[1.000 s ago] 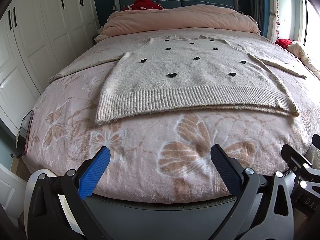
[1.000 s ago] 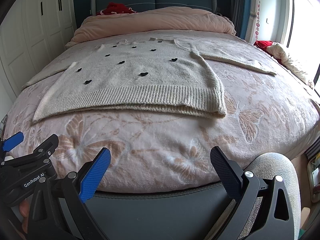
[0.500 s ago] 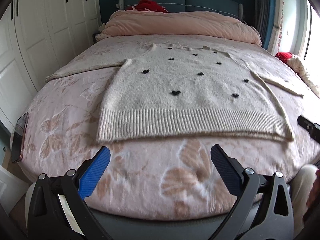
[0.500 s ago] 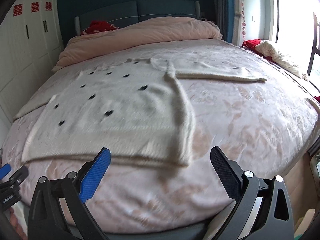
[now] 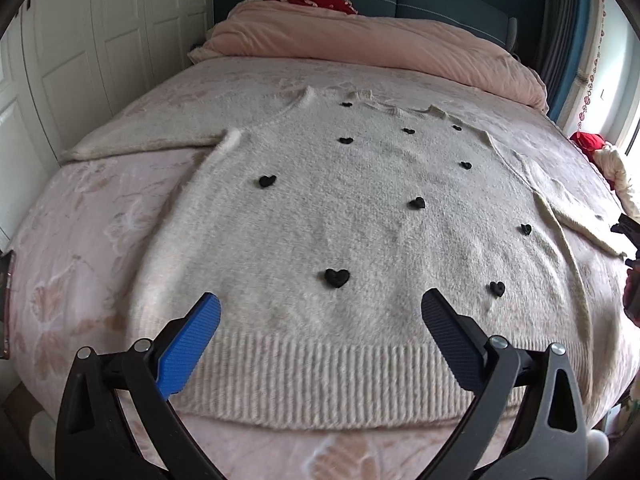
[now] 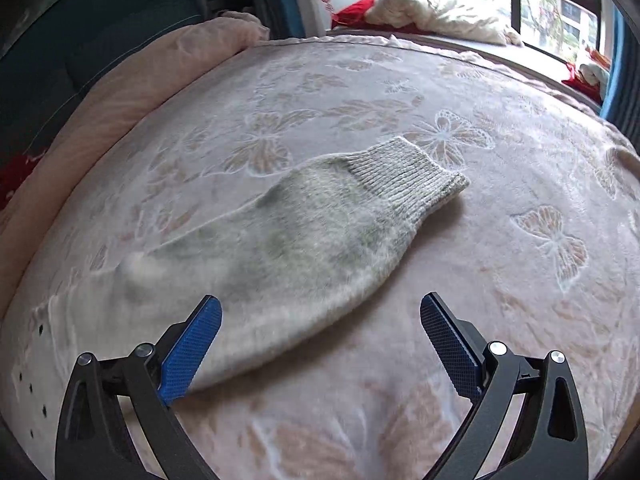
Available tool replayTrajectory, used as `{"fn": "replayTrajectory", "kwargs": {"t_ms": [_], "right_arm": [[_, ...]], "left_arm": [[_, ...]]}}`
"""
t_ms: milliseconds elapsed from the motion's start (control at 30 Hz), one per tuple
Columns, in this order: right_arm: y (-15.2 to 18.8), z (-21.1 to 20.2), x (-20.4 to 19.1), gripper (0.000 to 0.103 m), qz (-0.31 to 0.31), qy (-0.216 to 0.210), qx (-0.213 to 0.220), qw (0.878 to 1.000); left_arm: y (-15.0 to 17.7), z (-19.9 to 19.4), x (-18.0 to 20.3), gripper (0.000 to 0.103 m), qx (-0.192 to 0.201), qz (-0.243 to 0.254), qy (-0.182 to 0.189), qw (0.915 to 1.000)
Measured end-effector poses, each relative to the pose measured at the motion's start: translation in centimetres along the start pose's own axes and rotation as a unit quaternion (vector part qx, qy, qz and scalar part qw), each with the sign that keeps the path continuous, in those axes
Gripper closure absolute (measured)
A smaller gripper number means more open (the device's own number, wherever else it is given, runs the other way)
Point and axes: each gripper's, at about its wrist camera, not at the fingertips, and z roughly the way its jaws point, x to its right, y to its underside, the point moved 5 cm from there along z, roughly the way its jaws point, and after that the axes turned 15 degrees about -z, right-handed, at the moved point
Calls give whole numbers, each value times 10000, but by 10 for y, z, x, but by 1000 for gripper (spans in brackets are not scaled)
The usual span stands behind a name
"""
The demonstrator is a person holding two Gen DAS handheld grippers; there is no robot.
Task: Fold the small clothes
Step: 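Grasp the sweater sleeve cuff with the right gripper and lift it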
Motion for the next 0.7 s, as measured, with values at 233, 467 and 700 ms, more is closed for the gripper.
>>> {"fn": "replayTrajectory", "kwargs": {"t_ms": [233,467,700], "right_arm": [[-21,26,11,90,1007,-584,76,9932],[-67,-118,-221,90,-1459,-2380,1721,9447],[59,-152,-472,62,-3730,-3672,974,8465]], "left_arm": [[5,19,11,5,-99,311,48,9995],[-23,24,-1,5,-131,-195,445,9987],[-63,21,-13,5,18,-661,785,9947]]}}
